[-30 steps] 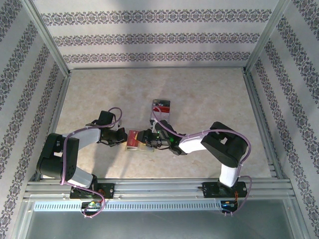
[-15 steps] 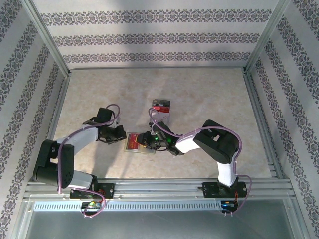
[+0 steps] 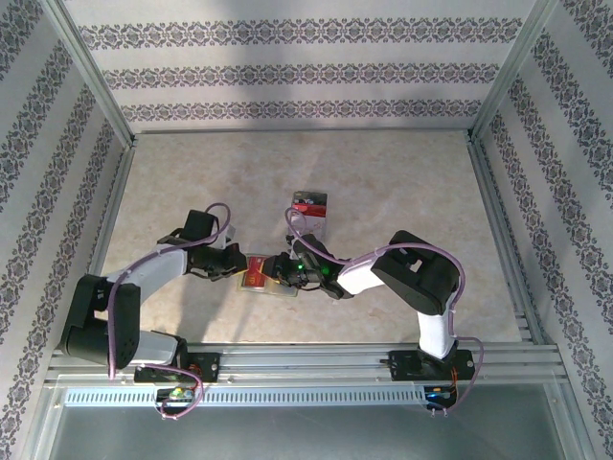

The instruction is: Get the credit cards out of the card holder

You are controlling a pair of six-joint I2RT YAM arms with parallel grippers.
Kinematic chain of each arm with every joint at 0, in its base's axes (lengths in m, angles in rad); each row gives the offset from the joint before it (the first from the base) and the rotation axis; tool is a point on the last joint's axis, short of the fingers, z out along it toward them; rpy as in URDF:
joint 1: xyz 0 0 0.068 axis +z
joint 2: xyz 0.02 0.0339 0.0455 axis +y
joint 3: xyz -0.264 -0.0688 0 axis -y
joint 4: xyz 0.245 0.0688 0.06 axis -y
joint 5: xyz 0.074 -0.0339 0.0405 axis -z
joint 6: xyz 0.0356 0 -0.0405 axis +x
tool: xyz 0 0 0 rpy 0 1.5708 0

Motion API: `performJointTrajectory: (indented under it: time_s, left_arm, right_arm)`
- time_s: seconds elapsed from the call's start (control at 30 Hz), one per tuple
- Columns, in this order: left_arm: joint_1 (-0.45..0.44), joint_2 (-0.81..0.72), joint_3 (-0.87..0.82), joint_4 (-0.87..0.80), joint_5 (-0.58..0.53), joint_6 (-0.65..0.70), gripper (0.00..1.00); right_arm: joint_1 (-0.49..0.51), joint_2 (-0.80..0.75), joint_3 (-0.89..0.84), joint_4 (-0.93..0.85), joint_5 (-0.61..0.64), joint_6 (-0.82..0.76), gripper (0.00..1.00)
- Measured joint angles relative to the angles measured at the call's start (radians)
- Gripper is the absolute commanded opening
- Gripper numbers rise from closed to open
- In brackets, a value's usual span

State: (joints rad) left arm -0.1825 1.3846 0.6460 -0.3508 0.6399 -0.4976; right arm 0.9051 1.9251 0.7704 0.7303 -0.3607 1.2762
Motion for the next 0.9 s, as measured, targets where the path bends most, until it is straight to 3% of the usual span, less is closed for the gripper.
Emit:
performJointTrajectory:
  time_s: [0.3,0.9]
  left_arm:
    - [-0.007,0.087,-0.014,0.023,-0.005,0.001,0.0]
    - [-0.008,0.096,-0.011,0.022,-0.024,0.016,0.0]
  right_arm:
    - [0.0,0.0,0.0,-0.001,0.0,0.0,0.22]
    - [0.0,-0.016,-0.021,-0.004,0.001,0.0,0.2]
